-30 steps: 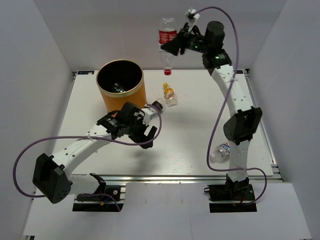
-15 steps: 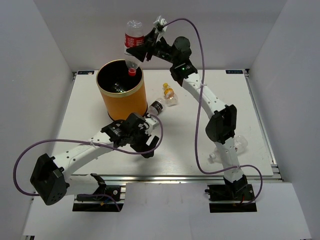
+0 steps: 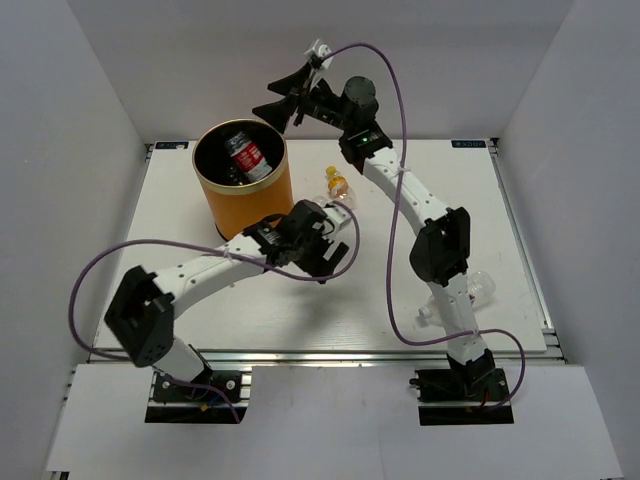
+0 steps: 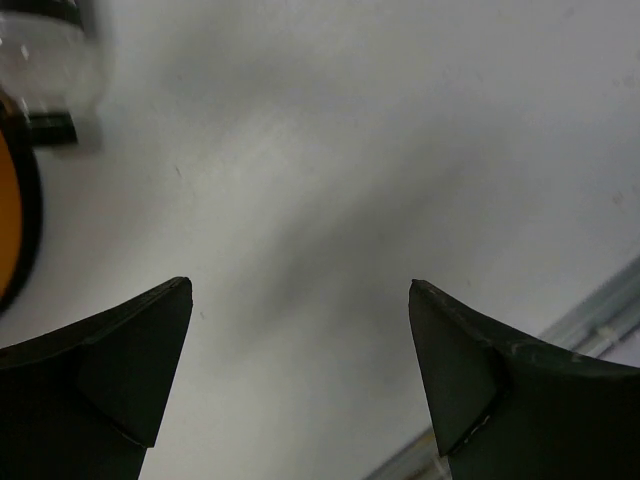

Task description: Put the plastic bottles in the bin

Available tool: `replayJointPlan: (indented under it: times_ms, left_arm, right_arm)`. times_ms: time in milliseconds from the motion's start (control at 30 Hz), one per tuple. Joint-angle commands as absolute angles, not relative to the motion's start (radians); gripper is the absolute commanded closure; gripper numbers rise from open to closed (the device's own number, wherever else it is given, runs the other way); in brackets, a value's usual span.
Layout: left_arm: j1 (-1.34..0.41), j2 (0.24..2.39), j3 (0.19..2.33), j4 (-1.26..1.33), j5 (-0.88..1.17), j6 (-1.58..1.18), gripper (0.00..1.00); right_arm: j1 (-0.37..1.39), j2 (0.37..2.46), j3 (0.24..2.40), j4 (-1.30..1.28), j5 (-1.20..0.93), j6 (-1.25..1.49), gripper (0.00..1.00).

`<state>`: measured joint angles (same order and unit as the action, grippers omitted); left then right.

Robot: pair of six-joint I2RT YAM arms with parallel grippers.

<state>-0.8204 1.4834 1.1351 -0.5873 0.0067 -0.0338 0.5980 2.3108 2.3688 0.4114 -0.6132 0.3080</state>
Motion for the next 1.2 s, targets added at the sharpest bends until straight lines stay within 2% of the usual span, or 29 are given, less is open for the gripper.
replayJointPlan:
  times_ms: [0, 67, 100, 167, 200, 333, 400, 467, 567, 600, 700, 767, 800, 833, 1000, 1167]
  left_arm:
    - [-0.83, 1.575, 1.231, -0.5, -0.118, 0.037, 0.01]
    - [-0.839, 1.618, 1.256, -0.454, -0.153, 0.046, 0.01]
    - [-0.839, 1.638, 1.284, -0.44, -0.176, 0.061, 0.01]
    - [-0.839, 1.711, 1.319, -0.428, -0.218, 0.071, 0.01]
    - [-0.839, 1.739, 1.366, -0.428, -0.248, 0.084, 0.01]
    - [-0.818, 1.861, 1.48, -0.471, -0.304, 0.103, 0.01]
    - [-0.818, 1.906, 1.535, -0.471, -0.351, 0.116, 0.01]
    - [-0.818, 1.942, 1.58, -0.489, -0.403, 0.126, 0.01]
    - [-0.808, 2.002, 1.666, -0.537, -0.501, 0.109, 0.01]
    - [-0.808, 2.012, 1.666, -0.537, -0.518, 0.1, 0.01]
    - [-0.787, 2.049, 1.7, -0.555, -0.532, 0.089, 0.01]
    - [-0.778, 2.072, 1.722, -0.58, -0.561, 0.059, 0.01]
    - [-0.767, 2.104, 1.723, -0.607, -0.572, 0.048, 0.01]
    - [-0.767, 2.117, 1.732, -0.617, -0.584, 0.035, 0.01]
    - [-0.747, 2.169, 1.732, -0.627, -0.595, -0.001, 0.01]
    - [-0.727, 2.22, 1.743, -0.627, -0.574, -0.011, 0.01]
  right_arm:
    - [0.531, 2.157, 2.361, 0.416, -0.551, 0.232, 0.1]
    - [0.477, 2.088, 2.358, 0.318, -0.467, 0.196, 0.12]
    - [0.432, 2.073, 2.35, 0.286, -0.433, 0.177, 0.19]
    - [0.356, 2.022, 2.289, 0.187, -0.423, 0.186, 0.8]
    - [0.3, 1.975, 2.272, 0.069, -0.407, 0.187, 1.0]
    - [0.079, 1.873, 2.107, -0.093, -0.449, 0.232, 1.0]
    - [-0.025, 1.774, 1.906, -0.094, -0.531, 0.192, 1.0]
    - [-0.055, 1.685, 1.669, -0.065, -0.551, 0.141, 1.0]
    - [-0.104, 1.557, 1.465, -0.02, -0.578, 0.094, 0.98]
    - [-0.132, 1.537, 1.366, -0.018, -0.604, 0.091, 0.94]
    - [-0.162, 1.462, 1.243, -0.014, -0.638, 0.081, 0.84]
    - [-0.173, 1.437, 1.22, -0.031, -0.655, 0.074, 0.7]
    - [-0.184, 1.434, 1.201, -0.041, -0.672, 0.069, 0.57]
    - [-0.187, 1.427, 1.198, -0.066, -0.684, 0.066, 0.52]
    - [-0.201, 1.382, 1.166, -0.112, -0.712, 0.008, 0.4]
    - [-0.206, 1.356, 1.132, -0.182, -0.767, -0.041, 0.37]
